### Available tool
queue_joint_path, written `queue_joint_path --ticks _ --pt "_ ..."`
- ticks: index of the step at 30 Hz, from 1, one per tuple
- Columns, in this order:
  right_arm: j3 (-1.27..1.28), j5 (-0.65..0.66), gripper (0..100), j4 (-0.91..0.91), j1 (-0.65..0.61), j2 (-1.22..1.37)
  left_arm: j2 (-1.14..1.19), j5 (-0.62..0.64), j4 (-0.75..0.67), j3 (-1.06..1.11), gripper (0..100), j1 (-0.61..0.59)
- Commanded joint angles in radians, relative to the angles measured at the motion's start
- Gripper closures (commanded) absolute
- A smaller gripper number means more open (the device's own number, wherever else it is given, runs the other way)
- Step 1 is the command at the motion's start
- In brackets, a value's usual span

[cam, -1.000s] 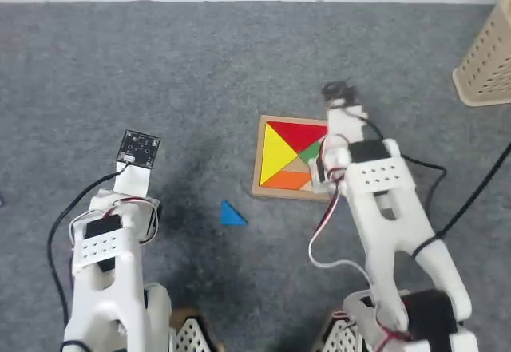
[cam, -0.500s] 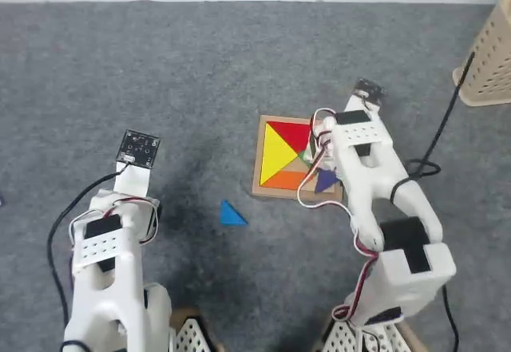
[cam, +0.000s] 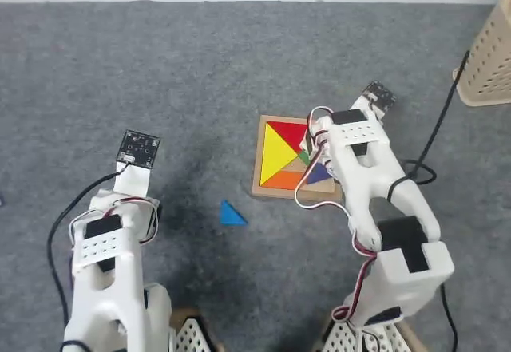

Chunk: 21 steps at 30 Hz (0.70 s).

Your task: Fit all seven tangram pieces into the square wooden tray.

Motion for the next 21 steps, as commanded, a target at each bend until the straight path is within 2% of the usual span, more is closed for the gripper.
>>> queue_joint_path --ticks 1,4,7,10,14,15,17,19,21 --pt "-0.057 -0.012 68.4 -0.015 -0.012 -0.008 -0.026 0.020 -0.020 -0.005 83 0.008" --pt "-0.055 -0.017 61.4 -0.013 -0.012 -0.008 -0.026 0.020 -0.020 -0.005 83 0.008" --pt "-0.055 -0.014 61.7 -0.013 -0.012 -0.013 -0.026 0.020 -0.020 -0.005 83 0.008" --pt "-0.077 -0.012 67.7 0.035 0.005 -0.021 -0.026 0.020 -0.020 -0.005 83 0.008" --pt "-0.178 -0.003 82.3 0.186 0.062 -0.047 -0.026 0.020 -0.018 -0.005 83 0.008" --pt "-0.204 0.037 86.0 0.216 0.087 -0.058 -0.026 0.020 -0.018 -0.005 83 0.008" --pt "-0.252 0.203 92.6 0.240 0.142 -0.085 -0.026 0.020 -0.018 -0.005 83 0.008" --pt "-0.282 0.430 97.2 0.237 0.191 -0.107 -0.026 0.020 -0.018 -0.005 83 0.008" --pt "-0.282 0.712 98.3 0.225 0.231 -0.120 -0.026 0.020 -0.018 -0.005 83 0.008"
